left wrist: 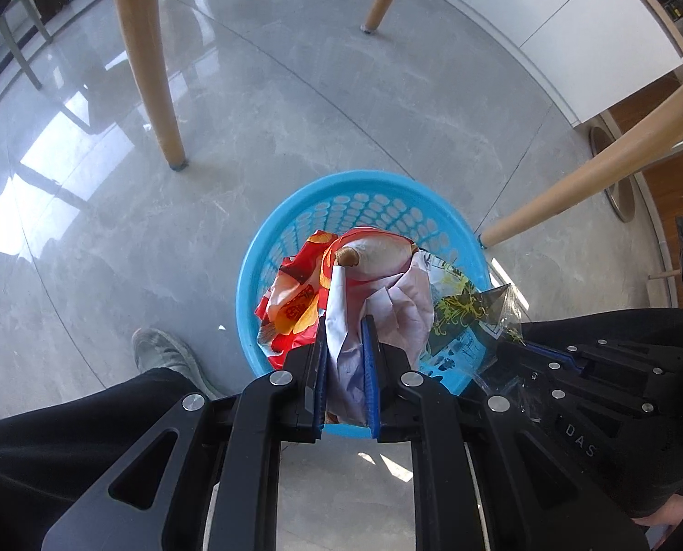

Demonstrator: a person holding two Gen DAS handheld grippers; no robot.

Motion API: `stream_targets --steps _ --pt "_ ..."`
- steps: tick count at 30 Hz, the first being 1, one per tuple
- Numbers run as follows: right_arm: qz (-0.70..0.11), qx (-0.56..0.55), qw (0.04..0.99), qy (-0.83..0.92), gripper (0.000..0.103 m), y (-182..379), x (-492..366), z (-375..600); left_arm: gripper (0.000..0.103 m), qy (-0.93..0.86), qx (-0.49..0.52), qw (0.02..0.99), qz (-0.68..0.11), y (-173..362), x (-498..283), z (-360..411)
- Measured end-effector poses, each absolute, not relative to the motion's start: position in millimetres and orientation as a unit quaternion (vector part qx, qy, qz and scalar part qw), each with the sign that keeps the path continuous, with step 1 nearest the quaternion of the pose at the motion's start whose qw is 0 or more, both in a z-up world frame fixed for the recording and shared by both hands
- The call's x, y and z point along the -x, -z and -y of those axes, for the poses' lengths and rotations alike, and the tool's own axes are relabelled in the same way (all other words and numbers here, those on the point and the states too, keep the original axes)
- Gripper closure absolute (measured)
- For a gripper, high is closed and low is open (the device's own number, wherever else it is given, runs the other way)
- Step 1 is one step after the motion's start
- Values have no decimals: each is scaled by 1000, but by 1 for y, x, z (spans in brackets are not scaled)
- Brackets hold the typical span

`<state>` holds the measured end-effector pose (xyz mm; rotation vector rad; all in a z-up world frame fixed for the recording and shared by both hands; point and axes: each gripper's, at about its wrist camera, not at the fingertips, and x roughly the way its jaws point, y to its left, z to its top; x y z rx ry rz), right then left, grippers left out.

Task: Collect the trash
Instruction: 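Open the left tool over the basket while the right tool releases the foil wrapper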

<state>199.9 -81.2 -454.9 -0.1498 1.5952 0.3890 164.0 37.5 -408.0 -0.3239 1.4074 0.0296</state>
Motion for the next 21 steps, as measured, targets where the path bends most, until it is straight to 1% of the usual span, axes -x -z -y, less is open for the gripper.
stream_targets --steps 7,8,9,10,11,12,13,14,18,21 --pt "-727 59 665 -160 101 475 -208 83 91 -12 141 738 -660 427 -175 -37" --pt "-730 55 662 -161 99 476 -209 84 90 -14 142 735 -663 428 -176 -38" --pt "-733 51 658 -163 98 477 -210 87 87 -16 147 732 -665 430 -177 -40" --pt "-736 49 655 -165 97 478 -209 87 84 -22 152 733 -663 430 -179 -42" --pt "-737 47 653 -165 86 479 -209 87 74 -27 156 735 -659 429 -179 -44" --pt "-736 48 655 -165 80 479 -209 87 66 -30 160 737 -656 428 -179 -47" --pt "-734 48 656 -165 68 479 -209 86 66 -31 166 738 -653 427 -179 -49" --pt "-732 49 659 -165 65 477 -209 86 66 -34 170 739 -651 427 -178 -51" --pt "-723 52 669 -165 65 466 -207 86 67 -46 175 740 -648 421 -177 -57" --pt "-709 47 682 -175 65 440 -194 84 67 -51 182 745 -640 409 -173 -62"
